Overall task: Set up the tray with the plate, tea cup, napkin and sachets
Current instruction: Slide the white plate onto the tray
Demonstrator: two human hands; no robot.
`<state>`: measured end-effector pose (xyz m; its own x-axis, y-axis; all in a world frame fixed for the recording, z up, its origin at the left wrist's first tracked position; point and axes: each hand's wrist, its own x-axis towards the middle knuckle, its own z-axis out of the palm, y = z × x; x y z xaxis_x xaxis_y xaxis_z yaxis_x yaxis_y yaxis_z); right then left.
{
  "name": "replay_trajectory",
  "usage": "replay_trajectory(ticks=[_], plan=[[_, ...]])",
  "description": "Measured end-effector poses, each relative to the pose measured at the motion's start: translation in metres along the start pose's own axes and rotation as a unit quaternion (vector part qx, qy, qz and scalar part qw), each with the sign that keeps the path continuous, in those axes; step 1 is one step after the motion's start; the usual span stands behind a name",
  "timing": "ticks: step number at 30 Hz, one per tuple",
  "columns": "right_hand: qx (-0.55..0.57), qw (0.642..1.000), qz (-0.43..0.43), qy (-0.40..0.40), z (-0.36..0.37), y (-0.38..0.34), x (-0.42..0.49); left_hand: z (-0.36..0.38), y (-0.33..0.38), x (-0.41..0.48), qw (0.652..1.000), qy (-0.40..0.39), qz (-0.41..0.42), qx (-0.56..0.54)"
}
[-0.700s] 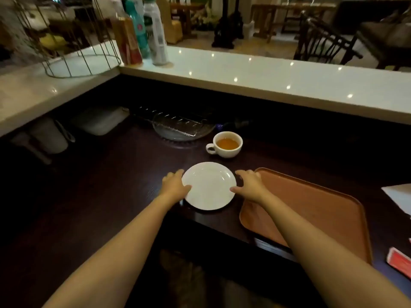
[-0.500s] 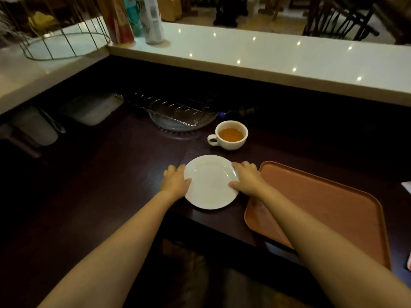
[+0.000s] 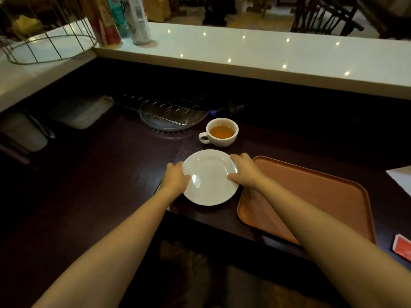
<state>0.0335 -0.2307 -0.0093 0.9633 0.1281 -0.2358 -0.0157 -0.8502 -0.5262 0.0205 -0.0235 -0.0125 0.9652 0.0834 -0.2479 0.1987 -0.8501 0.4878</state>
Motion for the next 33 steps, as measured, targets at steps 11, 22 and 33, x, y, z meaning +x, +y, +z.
replay_trajectory(ticks=[11,22,33], plan=[[0.027,0.995,0.069,0.066,-0.059,0.052,-0.085,0.024,0.085,-0.04,0.997,-0.037,0.07,0.023],[0.047,0.978,0.181,0.088,-0.051,0.115,-0.134,0.084,0.13,-0.06,0.987,-0.093,0.101,0.081],[0.046,0.972,0.209,0.1,-0.04,0.132,-0.121,0.1,0.133,-0.047,0.979,-0.085,0.151,0.109]])
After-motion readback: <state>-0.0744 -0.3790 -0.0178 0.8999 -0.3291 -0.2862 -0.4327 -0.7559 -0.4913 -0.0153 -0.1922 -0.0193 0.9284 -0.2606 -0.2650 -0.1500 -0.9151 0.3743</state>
